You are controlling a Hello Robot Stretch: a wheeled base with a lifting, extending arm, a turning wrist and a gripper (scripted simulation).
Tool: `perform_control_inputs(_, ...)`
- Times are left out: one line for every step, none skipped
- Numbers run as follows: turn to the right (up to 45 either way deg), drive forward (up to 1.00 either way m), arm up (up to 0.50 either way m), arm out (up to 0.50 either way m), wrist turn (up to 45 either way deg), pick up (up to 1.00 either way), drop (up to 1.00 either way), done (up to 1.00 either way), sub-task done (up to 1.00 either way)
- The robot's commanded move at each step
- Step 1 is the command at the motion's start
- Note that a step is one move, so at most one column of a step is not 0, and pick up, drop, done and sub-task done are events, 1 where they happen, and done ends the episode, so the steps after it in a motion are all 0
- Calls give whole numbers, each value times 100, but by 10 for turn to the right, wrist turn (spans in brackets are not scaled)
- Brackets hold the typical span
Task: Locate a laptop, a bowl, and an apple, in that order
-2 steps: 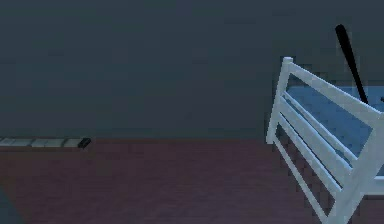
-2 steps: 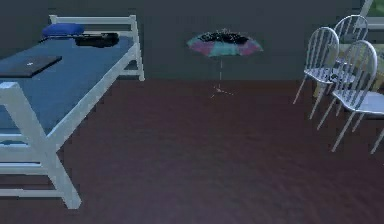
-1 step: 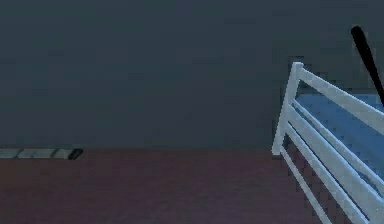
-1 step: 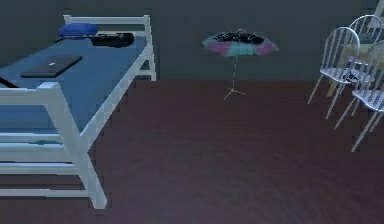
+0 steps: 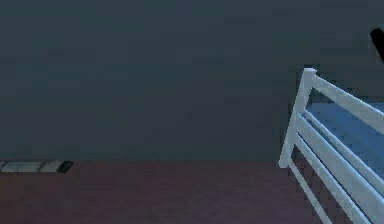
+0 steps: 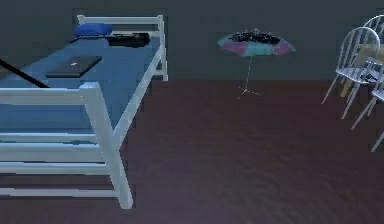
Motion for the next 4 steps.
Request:
perform_control_inputs(450,0,0,0,0,0,0,0,0)
perform_control_inputs(0,30,0,0,0,0,0,0,0)
perform_control_inputs(30,0,0,0,0,0,0,0,0)
perform_control_inputs(0,10,0,0,0,0,0,0,0)
